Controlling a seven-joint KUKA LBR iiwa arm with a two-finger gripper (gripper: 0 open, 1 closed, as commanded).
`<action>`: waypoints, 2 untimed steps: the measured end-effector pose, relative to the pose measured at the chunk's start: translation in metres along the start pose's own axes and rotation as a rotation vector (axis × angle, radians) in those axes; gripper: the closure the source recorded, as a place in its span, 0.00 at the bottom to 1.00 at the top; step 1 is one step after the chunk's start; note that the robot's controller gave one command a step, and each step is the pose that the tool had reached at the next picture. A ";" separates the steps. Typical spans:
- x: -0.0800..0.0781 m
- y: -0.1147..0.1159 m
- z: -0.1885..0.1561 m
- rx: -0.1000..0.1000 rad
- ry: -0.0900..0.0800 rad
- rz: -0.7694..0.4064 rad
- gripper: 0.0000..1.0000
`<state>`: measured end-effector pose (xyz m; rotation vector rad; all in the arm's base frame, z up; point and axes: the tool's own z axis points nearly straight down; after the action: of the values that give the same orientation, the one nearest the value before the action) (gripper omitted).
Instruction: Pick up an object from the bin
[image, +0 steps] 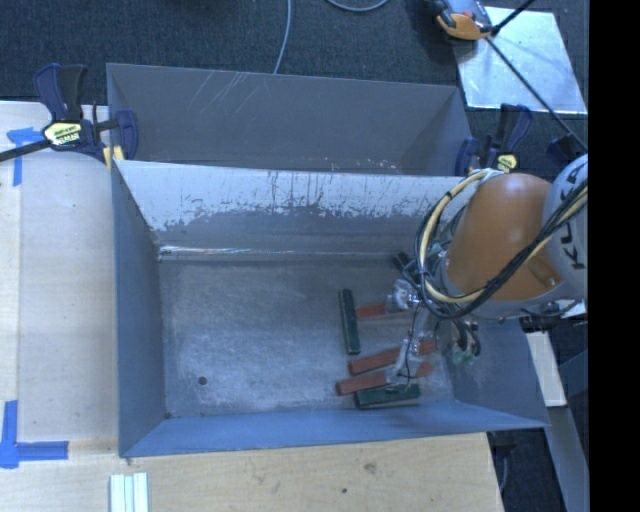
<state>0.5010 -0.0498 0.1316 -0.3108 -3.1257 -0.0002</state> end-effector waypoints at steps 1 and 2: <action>-0.001 0.000 -0.002 0.000 -0.003 0.000 0.00; -0.016 0.011 0.059 -0.002 -0.011 0.086 0.00</action>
Offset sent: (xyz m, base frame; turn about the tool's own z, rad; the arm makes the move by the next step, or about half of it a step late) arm 0.0342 0.0048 -0.0489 0.0676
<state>0.5189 -0.0420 0.0729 -0.4459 -3.1207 -0.0011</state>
